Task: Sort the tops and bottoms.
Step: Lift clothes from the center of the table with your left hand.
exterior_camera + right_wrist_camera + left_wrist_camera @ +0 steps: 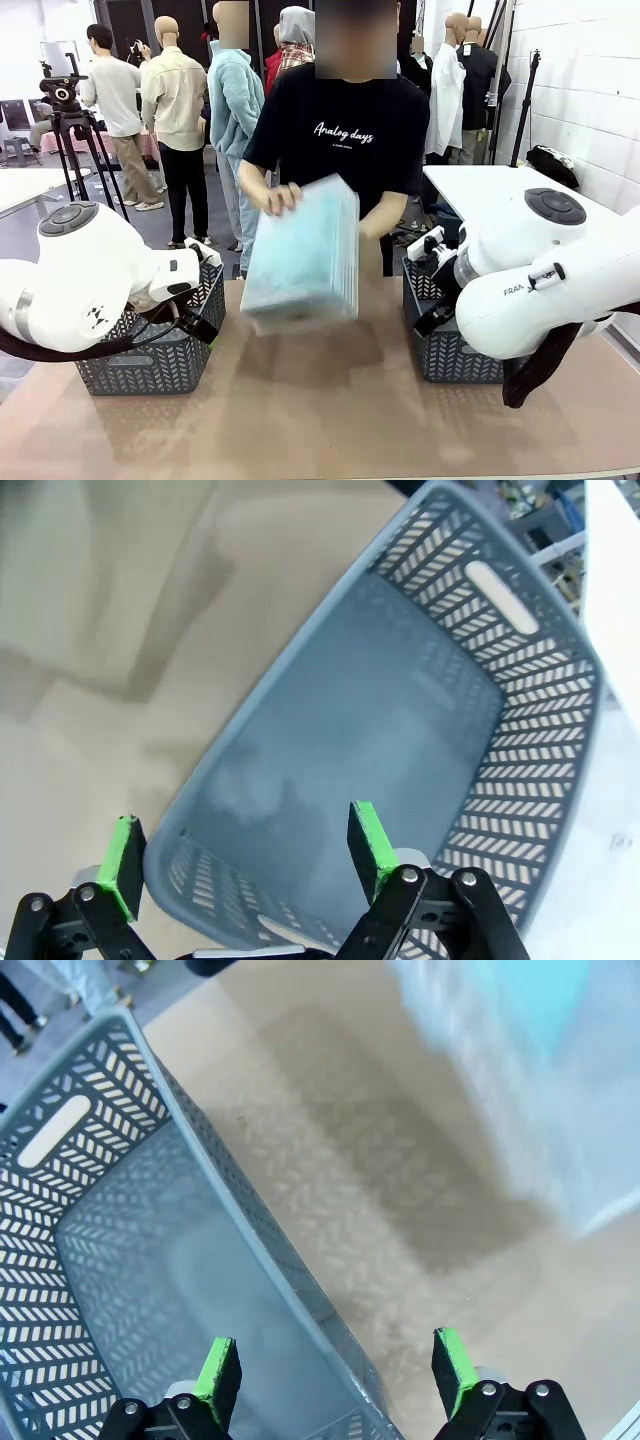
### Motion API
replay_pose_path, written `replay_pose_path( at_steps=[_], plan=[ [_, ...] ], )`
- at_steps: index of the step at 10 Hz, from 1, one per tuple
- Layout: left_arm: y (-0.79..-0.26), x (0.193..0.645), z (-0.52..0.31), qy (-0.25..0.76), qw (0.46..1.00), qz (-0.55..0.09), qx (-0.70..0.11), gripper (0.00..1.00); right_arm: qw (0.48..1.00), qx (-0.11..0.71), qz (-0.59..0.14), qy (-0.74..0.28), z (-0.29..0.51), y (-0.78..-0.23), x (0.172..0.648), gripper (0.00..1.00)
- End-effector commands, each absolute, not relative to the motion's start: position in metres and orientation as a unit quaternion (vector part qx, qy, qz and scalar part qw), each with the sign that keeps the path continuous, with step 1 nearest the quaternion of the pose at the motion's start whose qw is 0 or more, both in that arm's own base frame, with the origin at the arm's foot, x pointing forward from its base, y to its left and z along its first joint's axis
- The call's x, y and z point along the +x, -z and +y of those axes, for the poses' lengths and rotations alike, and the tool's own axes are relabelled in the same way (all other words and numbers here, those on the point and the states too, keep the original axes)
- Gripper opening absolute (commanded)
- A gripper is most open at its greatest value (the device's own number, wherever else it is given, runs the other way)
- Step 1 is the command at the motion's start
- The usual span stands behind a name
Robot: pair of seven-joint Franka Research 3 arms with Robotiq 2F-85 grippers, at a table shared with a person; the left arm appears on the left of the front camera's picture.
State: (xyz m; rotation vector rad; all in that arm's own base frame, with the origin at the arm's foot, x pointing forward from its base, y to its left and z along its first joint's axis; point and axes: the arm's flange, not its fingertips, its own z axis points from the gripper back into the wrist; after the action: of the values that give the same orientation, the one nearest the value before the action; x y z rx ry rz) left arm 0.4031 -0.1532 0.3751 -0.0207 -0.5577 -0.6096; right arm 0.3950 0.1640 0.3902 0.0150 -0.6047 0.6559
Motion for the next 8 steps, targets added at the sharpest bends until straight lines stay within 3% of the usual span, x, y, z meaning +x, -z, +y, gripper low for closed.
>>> replay_pose_path(
  at_steps=[1, 4, 8],
  plan=[
    [-0.397, 0.383, -0.143, 0.289, 0.912, -0.291, -0.007, 1.0, 0.9, -0.004, -0.31, -0.306, 0.15, -0.426, 0.377, 1.0],
    [-0.446, 0.367, -0.104, 0.247, 0.913, -0.324, -0.022, 1.0, 0.906, 0.045, -0.324, -0.267, 0.111, -0.462, 0.373, 1.0],
    [-0.485, 0.34, -0.072, 0.261, 0.907, -0.32, -0.086, 1.0, 0.912, 0.11, -0.331, -0.215, 0.059, -0.468, 0.365, 1.0]
  ],
)
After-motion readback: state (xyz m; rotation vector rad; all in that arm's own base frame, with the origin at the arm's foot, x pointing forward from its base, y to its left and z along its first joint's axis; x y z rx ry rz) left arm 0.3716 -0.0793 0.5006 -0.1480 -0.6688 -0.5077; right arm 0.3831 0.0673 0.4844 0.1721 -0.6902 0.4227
